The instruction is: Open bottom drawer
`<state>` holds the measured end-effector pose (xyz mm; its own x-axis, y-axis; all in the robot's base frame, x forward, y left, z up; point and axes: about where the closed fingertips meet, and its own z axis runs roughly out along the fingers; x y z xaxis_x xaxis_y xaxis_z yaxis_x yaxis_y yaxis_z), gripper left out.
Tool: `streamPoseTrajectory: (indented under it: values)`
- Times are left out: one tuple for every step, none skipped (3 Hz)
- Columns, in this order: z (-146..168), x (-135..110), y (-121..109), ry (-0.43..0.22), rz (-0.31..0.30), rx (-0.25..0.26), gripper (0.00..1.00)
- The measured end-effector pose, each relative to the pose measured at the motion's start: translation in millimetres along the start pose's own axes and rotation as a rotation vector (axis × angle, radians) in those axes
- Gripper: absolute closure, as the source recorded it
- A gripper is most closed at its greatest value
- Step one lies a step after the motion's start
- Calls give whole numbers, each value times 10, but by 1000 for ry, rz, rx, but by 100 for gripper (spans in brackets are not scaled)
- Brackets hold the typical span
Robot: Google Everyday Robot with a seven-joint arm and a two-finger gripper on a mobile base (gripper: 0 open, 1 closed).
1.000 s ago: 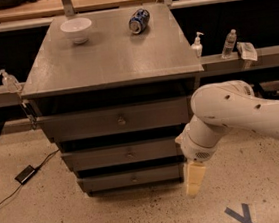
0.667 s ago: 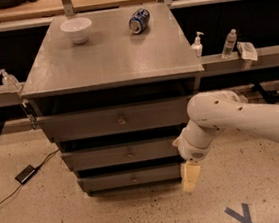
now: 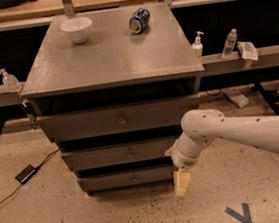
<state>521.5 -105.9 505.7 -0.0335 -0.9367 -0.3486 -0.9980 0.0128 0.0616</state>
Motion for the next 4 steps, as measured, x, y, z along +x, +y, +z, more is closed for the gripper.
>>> streamPoseTrajectory:
  values:
    - [547, 72, -116, -36, -1, -42, 0]
    - [557, 73, -114, -35, 0, -43, 0]
    - [764, 142, -130, 15, 18, -68, 0]
    - [1169, 229, -172, 20, 24, -113, 0]
